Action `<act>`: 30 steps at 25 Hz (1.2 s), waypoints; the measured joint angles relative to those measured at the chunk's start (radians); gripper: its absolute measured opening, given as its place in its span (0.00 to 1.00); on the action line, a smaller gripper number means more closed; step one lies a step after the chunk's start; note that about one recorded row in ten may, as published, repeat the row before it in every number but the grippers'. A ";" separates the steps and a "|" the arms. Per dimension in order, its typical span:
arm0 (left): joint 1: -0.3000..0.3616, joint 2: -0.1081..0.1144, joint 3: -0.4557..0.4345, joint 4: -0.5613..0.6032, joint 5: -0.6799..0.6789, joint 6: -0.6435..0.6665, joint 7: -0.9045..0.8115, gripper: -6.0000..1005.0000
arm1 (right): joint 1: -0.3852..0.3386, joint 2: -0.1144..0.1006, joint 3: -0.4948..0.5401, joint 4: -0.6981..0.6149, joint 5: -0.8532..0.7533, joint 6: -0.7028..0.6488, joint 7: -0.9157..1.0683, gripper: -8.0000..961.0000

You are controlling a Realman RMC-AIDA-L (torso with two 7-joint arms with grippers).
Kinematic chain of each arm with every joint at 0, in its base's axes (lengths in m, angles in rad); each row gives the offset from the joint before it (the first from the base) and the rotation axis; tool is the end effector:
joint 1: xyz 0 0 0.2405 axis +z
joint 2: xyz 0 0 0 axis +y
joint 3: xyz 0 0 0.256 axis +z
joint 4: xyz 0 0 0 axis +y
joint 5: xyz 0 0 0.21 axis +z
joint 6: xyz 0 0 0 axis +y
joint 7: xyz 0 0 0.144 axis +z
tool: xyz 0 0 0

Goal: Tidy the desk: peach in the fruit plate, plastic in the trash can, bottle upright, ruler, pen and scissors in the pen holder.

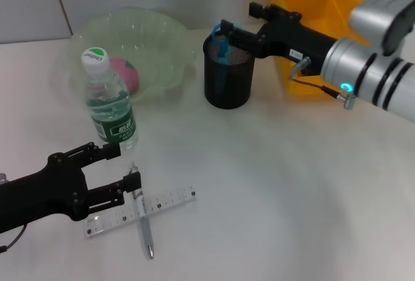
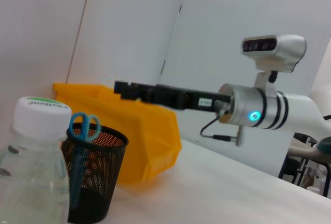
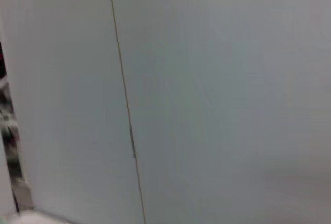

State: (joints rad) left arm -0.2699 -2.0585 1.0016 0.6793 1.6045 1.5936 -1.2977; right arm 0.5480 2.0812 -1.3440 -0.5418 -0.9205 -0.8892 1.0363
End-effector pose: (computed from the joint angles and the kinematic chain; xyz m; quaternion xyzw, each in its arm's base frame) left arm -0.2845 0.2694 -0.0033 -0.9119 -0.2252 -0.3179 0.1293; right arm 0.2218 0.4021 -0.0272 -0.8449 0.2240 0.3326 0.3541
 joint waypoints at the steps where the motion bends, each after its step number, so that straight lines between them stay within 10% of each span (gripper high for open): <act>1: 0.000 0.000 0.000 0.000 0.000 0.000 -0.001 0.79 | 0.000 0.000 0.000 0.000 0.000 0.000 0.000 0.73; 6: 0.000 0.006 0.000 0.002 -0.001 0.006 -0.011 0.79 | -0.099 -0.018 0.019 -0.108 -0.028 -0.159 0.134 0.80; 16: -0.004 0.011 -0.002 0.004 -0.001 0.010 -0.023 0.79 | -0.121 -0.129 0.127 -0.138 -0.435 -0.506 0.431 0.80; 30: -0.012 0.017 -0.002 0.003 0.002 0.013 -0.024 0.79 | -0.062 -0.127 0.274 -0.194 -0.933 -0.712 0.594 0.80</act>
State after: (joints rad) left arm -0.2817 -2.0417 1.0000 0.6826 1.6061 1.6063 -1.3221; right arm 0.4861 1.9543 -1.0697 -0.7353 -1.8538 -1.6012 1.6303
